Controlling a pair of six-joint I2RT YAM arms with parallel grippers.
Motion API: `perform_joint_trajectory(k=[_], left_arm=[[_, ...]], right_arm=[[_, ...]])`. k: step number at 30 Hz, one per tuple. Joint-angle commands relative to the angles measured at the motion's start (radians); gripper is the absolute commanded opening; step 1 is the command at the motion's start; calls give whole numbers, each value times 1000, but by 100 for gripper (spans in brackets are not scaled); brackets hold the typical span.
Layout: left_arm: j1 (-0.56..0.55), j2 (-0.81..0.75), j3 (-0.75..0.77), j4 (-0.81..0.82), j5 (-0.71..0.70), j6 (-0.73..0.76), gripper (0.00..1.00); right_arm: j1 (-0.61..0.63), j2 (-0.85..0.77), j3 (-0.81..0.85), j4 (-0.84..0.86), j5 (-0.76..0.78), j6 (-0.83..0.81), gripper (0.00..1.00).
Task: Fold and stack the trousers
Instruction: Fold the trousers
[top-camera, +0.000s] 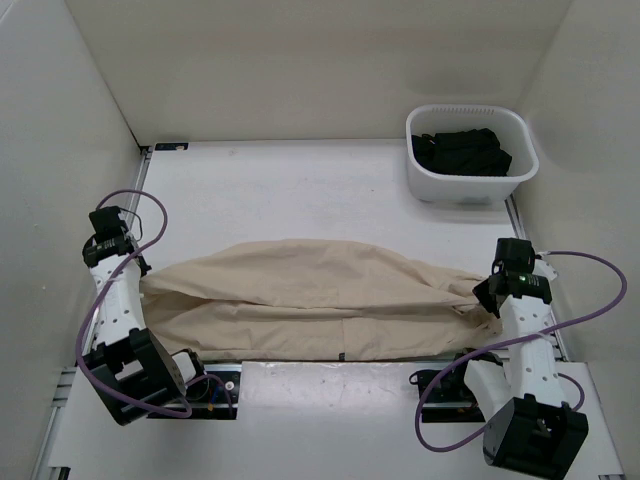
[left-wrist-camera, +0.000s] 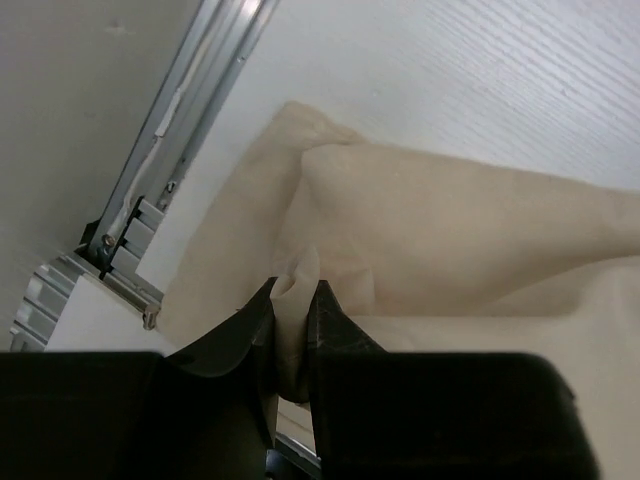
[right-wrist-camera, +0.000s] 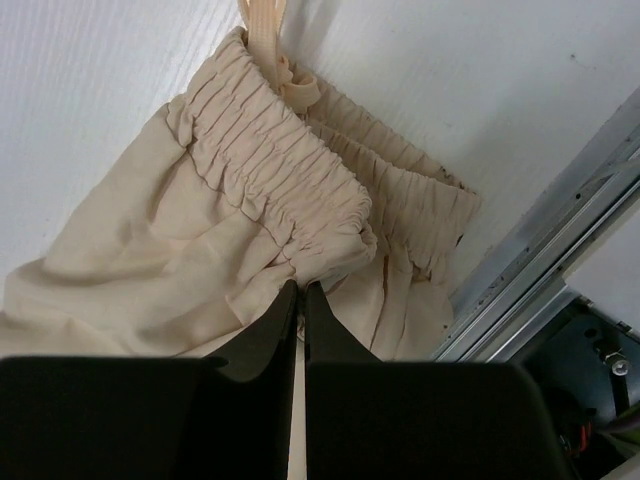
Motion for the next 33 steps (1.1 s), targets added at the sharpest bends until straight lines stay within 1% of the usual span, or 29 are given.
perform_joint_trajectory(k=[1, 2, 3, 5, 6, 7, 8, 9, 10, 12, 13, 14, 15, 16, 17, 19, 20, 22, 23, 26, 28, 33], left_arm=[[20, -63, 17, 89, -23, 0, 14], [20, -41, 30, 89, -23, 0, 14], [20, -24, 71, 101, -8, 0, 14], [20, 29, 147, 101, -8, 0, 14], [20, 98, 252, 101, -8, 0, 14], [20, 130, 307, 101, -26, 0, 14], [20, 156, 364, 101, -26, 0, 14], [20, 193, 418, 91, -37, 0, 14], [20, 194, 499, 90, -37, 0, 14], [20, 172, 523, 80, -37, 0, 14], [20, 152, 499, 80, -54, 0, 14], [20, 129, 465, 80, -63, 0, 14], [20, 79, 425, 80, -63, 0, 14], [20, 50, 379, 80, -77, 0, 14], [20, 19, 280, 80, -77, 0, 14], [49, -71, 187, 80, -77, 0, 14], [60, -98, 108, 80, -77, 0, 14], [100, -165, 32, 80, -86, 0, 14], [112, -184, -36, 80, -86, 0, 14], [161, -225, -114, 80, -95, 0, 14], [180, -234, -126, 80, -109, 0, 14], [207, -225, -114, 90, -109, 0, 14]], right_arm=[[-21, -43, -23, 30, 13, 21, 0], [-31, -43, -23, 44, 2, 30, 0], [-31, -6, -23, 58, 2, 30, 0], [-31, 46, 56, 84, -13, 43, 0], [-31, 113, 102, 84, -13, 43, 0], [-31, 150, 157, 61, -13, 43, 0], [-31, 186, 284, 32, 2, 23, 0], [-44, 242, 346, -3, 11, 9, 0], [-55, 256, 395, -64, 23, -6, 0], [-66, 256, 461, -114, 34, -34, 0], [-80, 238, 462, -141, 34, -34, 0], [-80, 223, 450, -210, 34, -25, 0], [-80, 183, 425, -232, -14, -10, 0], [-80, 159, 341, -232, -59, -1, 0], [-80, 113, 298, -252, -88, 12, 0], [-80, 68, 221, -263, -98, 39, 0], [-80, 24, 162, -272, -81, 56, 0], [-80, -16, 112, -272, -81, 87, 0], [-80, -45, 92, -296, -72, 96, 0], [-89, -73, 67, -344, -12, 121, 0], [-89, -104, 67, -353, 40, 130, 0], [-89, -113, 107, -390, 73, 142, 0]])
